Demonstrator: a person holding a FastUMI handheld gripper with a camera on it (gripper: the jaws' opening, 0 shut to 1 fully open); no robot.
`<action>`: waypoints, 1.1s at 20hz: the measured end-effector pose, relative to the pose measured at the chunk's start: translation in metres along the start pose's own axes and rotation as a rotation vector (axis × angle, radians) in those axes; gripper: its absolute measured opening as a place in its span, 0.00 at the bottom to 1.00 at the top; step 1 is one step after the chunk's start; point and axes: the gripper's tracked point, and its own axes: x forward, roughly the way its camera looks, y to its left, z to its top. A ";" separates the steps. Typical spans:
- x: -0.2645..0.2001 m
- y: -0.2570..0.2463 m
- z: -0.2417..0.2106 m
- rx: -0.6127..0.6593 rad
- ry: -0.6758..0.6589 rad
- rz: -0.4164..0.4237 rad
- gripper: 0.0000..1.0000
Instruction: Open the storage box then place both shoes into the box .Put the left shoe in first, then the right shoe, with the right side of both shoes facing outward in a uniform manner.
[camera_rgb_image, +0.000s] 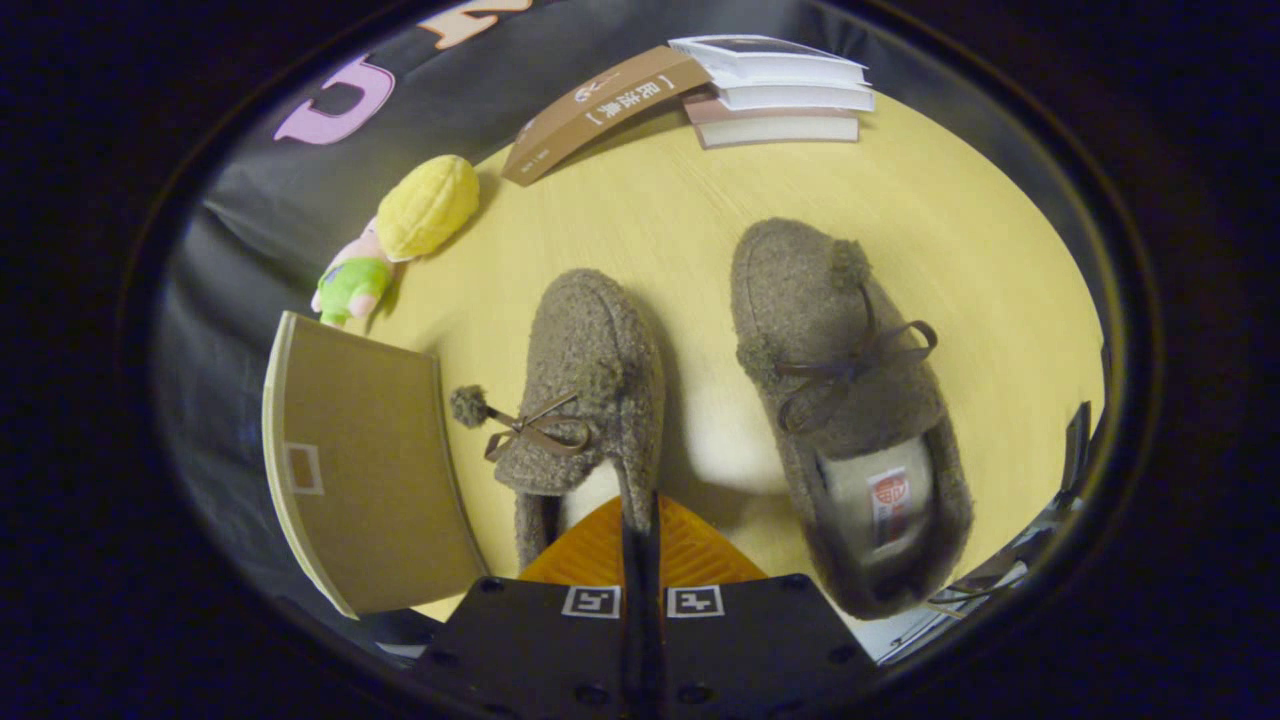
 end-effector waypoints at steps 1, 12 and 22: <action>-0.004 0.003 0.003 -0.006 -0.011 0.013 0.03; -0.088 0.091 0.041 -0.048 -0.149 0.203 0.03; -0.116 0.260 0.026 -0.154 -0.109 0.457 0.03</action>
